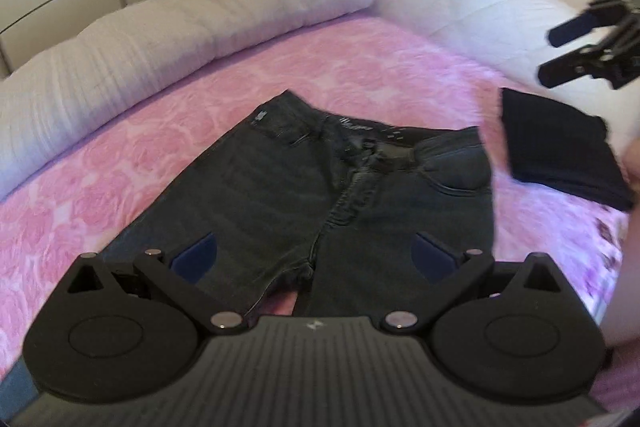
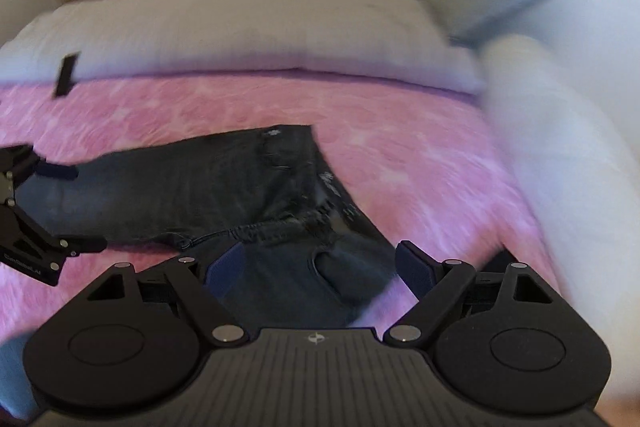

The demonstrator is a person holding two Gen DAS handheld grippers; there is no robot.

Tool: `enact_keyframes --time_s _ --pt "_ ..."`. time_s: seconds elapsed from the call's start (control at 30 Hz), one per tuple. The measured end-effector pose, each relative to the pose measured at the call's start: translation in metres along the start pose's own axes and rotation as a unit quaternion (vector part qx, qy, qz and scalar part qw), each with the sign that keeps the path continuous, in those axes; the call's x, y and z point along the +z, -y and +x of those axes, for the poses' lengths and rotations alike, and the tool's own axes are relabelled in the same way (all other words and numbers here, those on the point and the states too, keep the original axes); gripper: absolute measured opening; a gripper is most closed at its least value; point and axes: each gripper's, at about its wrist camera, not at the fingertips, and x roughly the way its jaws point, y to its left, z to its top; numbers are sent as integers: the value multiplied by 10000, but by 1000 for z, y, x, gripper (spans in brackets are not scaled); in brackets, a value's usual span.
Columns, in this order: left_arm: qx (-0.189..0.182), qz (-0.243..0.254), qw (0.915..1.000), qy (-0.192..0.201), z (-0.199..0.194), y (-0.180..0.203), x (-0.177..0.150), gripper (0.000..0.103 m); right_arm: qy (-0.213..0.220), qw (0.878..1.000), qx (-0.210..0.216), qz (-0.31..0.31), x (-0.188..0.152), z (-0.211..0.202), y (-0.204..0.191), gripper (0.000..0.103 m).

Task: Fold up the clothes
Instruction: 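Grasp the jeans waistband with the right gripper and lift it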

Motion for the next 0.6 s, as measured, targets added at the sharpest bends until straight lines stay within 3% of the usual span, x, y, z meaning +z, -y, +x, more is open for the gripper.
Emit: enact_keyframes --time_s 0.1,0.17,0.23,0.4,0.6 --pt "329 -188 9988 -299 32 15 6 102 -296 9974 556 -338 10 64 26 70" --pt "549 -335 9968 -472 46 27 9 102 -562 9933 918 -431 15 110 43 48" --pt "679 -555 9945 -566 58 39 10 102 -827 9870 1278 -524 19 155 59 38" --pt "757 -838 9900 -847 88 69 4 102 -1524 9626 2114 -740 27 268 97 36" --pt "681 -983 9861 -1154 119 92 -7 102 -2315 9361 2599 -512 21 341 106 40"
